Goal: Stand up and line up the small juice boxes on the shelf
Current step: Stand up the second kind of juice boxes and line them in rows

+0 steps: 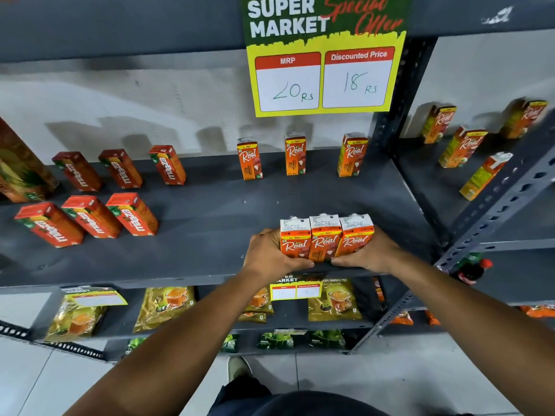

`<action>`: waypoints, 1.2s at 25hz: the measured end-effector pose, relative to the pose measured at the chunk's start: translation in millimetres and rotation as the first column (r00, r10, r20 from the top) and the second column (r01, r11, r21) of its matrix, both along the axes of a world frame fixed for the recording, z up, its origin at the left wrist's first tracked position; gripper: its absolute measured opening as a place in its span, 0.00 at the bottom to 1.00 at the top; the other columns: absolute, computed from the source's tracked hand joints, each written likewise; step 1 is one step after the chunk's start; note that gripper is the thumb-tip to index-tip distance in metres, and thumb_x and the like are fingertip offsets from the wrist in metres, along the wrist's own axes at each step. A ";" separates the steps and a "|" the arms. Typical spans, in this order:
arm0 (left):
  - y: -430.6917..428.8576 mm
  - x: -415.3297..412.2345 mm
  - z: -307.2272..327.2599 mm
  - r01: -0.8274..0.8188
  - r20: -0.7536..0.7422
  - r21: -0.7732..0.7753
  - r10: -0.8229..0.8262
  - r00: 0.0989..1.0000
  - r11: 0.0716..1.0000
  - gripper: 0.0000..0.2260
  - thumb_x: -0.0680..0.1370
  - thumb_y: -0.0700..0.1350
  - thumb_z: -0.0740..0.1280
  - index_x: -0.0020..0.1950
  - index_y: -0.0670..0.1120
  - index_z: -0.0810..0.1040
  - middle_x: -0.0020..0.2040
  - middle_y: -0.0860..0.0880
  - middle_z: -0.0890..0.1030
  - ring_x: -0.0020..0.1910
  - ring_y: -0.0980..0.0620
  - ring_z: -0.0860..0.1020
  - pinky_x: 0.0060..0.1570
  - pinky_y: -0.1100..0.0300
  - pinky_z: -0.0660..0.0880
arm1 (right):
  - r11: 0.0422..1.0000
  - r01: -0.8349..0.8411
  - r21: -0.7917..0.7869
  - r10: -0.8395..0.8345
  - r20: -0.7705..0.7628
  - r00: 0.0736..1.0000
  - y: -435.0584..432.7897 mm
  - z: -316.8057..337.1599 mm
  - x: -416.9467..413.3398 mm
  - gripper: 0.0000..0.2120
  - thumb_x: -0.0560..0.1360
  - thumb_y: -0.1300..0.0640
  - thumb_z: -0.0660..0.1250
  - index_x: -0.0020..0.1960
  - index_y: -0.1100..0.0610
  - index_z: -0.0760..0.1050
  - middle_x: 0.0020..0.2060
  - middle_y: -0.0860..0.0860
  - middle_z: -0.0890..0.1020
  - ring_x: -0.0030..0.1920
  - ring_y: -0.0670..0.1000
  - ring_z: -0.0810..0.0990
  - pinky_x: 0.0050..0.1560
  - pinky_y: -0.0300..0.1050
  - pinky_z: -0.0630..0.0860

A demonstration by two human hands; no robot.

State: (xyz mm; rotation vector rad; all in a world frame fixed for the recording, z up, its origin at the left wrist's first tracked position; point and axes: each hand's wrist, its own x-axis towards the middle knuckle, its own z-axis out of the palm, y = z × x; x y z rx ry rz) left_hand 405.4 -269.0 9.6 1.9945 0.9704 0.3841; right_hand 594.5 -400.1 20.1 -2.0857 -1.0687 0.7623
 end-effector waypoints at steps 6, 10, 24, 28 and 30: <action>0.1 -1.4 8.4 0.043 -0.007 -0.003 -0.043 0.999 0.999 0.23 0.57 0.51 0.84 0.41 0.64 0.72 0.53 0.51 0.83 0.51 0.53 0.81 0.56 0.53 0.78 | 0.999 -0.002 0.033 0.002 -0.021 1.000 -3.9 4.2 -5.9 0.30 0.59 0.58 0.83 0.58 0.50 0.77 0.49 0.47 0.82 0.51 0.45 0.80 0.55 0.41 0.75; 0.6 -0.6 8.6 0.047 -0.021 -0.002 -0.047 0.999 0.999 0.23 0.58 0.52 0.83 0.43 0.64 0.73 0.53 0.52 0.83 0.52 0.53 0.81 0.57 0.54 0.77 | 0.999 0.006 0.037 -0.005 -0.032 0.999 -5.9 6.6 -9.1 0.29 0.60 0.59 0.83 0.56 0.48 0.76 0.47 0.46 0.81 0.51 0.46 0.80 0.57 0.45 0.76; -3.5 -5.1 6.6 0.045 -0.020 -0.039 -0.046 0.999 0.998 0.22 0.59 0.55 0.82 0.48 0.61 0.77 0.54 0.52 0.83 0.54 0.51 0.81 0.57 0.47 0.78 | 1.000 0.010 -0.014 -0.010 -0.015 1.000 -8.5 10.0 -10.2 0.29 0.61 0.56 0.82 0.59 0.50 0.76 0.51 0.48 0.82 0.51 0.46 0.78 0.59 0.46 0.74; -2.3 -4.0 5.4 0.050 -0.020 -0.036 -0.050 0.999 0.998 0.24 0.60 0.55 0.82 0.51 0.59 0.77 0.55 0.51 0.83 0.55 0.50 0.81 0.58 0.46 0.78 | 0.999 0.003 -0.038 -0.004 -0.025 1.000 -5.3 7.6 -7.4 0.29 0.61 0.56 0.82 0.58 0.50 0.76 0.49 0.47 0.81 0.53 0.48 0.79 0.58 0.47 0.74; -2.0 -2.9 6.1 0.055 -0.016 -0.035 -0.056 0.998 0.998 0.24 0.61 0.53 0.82 0.51 0.59 0.75 0.55 0.50 0.83 0.54 0.50 0.81 0.58 0.47 0.78 | 0.999 0.003 -0.048 -0.004 -0.030 1.000 -4.5 5.4 -5.8 0.31 0.60 0.56 0.83 0.60 0.50 0.76 0.49 0.46 0.81 0.52 0.48 0.80 0.55 0.44 0.74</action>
